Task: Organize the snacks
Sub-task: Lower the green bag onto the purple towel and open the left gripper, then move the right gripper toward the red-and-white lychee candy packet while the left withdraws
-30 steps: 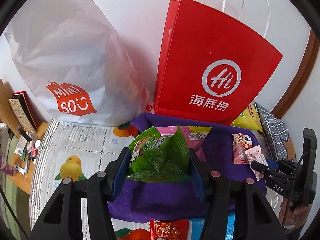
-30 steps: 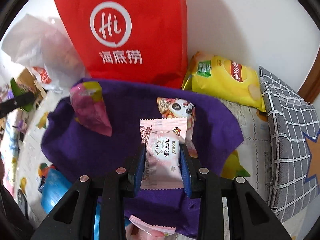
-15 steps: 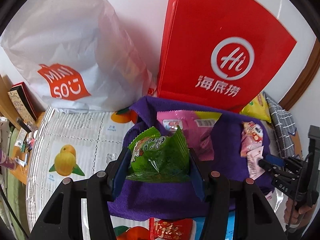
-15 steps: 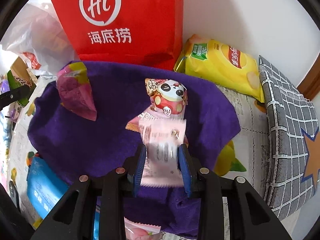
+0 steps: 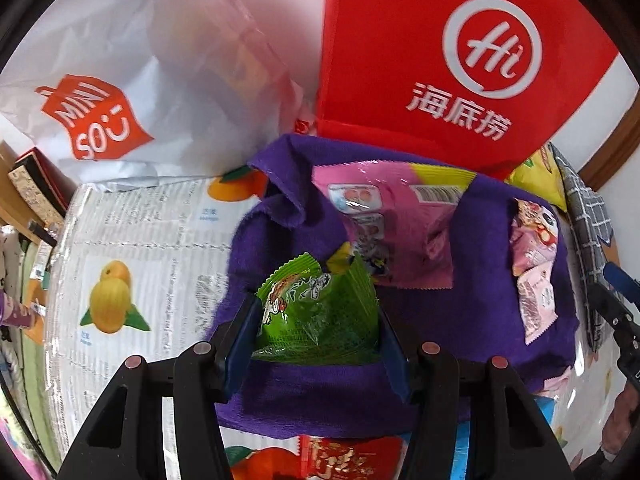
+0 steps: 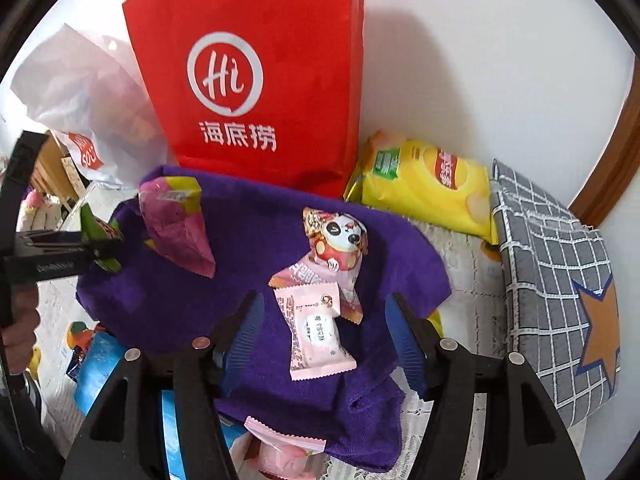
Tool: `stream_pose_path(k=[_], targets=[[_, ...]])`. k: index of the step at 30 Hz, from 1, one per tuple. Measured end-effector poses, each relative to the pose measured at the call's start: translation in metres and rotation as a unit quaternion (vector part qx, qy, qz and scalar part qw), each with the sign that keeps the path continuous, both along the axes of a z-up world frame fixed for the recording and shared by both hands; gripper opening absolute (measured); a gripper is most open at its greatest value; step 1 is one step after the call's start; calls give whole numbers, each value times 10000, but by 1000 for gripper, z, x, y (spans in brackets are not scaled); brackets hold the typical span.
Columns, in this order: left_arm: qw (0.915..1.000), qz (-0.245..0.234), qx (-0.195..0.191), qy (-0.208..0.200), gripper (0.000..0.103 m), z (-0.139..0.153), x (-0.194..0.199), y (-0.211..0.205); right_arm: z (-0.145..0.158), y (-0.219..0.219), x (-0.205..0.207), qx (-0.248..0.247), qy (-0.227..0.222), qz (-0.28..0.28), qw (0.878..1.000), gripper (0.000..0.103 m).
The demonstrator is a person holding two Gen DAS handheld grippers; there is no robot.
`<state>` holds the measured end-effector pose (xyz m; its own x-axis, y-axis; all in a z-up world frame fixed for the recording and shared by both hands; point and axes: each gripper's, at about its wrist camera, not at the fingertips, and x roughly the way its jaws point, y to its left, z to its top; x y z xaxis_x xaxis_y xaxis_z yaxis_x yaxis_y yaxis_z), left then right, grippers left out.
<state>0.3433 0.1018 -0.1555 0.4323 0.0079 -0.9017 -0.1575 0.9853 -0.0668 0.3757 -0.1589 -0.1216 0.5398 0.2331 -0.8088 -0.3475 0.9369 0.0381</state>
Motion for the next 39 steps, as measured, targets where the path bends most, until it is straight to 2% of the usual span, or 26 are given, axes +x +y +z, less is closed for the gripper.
stream_pose_path(k=[5, 11, 13, 15, 18, 27, 35, 39], targets=[[9997, -194, 114, 75, 55, -4, 0, -12, 3, 0, -1, 8, -22, -22, 10000, 63], [9993, -347, 16, 120, 57, -2, 1, -19, 5, 2, -4, 28, -45, 7, 10000, 63], [9992, -395, -20, 93, 67, 0, 2, -21, 5, 3, -4, 40, -45, 17, 10000, 63], [9992, -409, -14, 8, 67, 4, 1, -23, 6, 4, -5, 39, -46, 25, 10000, 64], [9988, -448, 124, -138, 78, 13, -2, -27, 8, 6, -8, 12, -82, 38, 10000, 64], [9976, -454, -3, -523, 78, 40, -15, -25, 21, 5, -15, 330, -191, -57, 9993, 70], [9973, -359, 2, -636, 78, 55, -23, -24, 37, 2, -25, 772, -324, -479, 9953, 70], [9970, -317, 41, -700, 78, 66, -29, -21, 43, -3, -40, 625, -484, -553, 9953, 70]])
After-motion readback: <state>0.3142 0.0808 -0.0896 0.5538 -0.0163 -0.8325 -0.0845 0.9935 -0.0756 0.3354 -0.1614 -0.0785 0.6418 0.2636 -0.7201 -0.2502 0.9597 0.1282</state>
